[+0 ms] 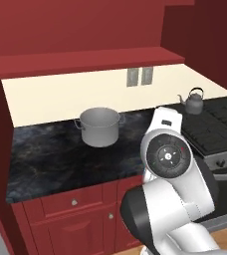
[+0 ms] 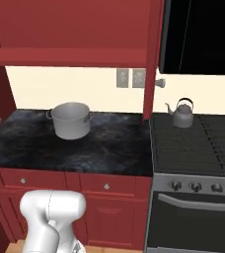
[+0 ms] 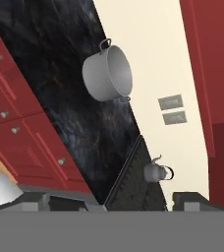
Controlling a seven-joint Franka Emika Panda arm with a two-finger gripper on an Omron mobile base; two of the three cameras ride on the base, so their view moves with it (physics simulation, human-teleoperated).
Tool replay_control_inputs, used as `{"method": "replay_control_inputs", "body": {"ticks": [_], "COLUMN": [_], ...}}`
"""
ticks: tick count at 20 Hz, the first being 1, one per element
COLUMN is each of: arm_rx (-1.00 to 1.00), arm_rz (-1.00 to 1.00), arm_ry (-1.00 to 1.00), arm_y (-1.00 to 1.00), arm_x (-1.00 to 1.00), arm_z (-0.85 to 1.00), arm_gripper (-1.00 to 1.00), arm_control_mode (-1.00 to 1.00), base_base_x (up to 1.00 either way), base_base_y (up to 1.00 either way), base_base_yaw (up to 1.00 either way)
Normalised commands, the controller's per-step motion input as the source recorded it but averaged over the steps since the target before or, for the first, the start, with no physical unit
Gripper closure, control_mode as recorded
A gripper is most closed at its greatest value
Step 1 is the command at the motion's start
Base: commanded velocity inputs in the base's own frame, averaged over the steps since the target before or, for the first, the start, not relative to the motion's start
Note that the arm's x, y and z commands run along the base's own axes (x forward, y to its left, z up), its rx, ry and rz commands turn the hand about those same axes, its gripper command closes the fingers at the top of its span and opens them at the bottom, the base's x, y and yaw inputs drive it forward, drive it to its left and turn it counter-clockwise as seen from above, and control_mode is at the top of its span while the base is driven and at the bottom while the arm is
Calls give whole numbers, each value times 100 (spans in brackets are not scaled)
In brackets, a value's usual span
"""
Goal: Pick the kettle from the cabinet and place it on a stove burner. Then pick the pot from the counter and place it on another stove burner. Finally, turn both burners on.
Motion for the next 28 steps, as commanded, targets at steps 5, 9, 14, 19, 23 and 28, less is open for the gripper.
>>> {"method": "replay_control_inputs", "body": {"ticks": [5, 9, 14, 19, 23, 28], "arm_rx": [0, 0, 0, 0, 0, 0], "arm_rz": [0, 0, 0, 0, 0, 0], "arm_ry": [0, 0, 0, 0, 0, 6], "arm_y": [0, 0, 0, 0, 0, 4], "arm_x": [0, 0, 0, 0, 7, 40], "arm_z": [0, 0, 0, 0, 0, 0], "arm_gripper": [-100, -100, -100, -100, -100, -100], "arm_control_mode": [100, 100, 100, -100, -100, -100], "base_base_x": [63, 61, 57, 29, 0, 0], "base_base_y": [11, 12, 9, 5, 0, 0], "base_base_yaw": [0, 0, 0, 0, 0, 0]}}
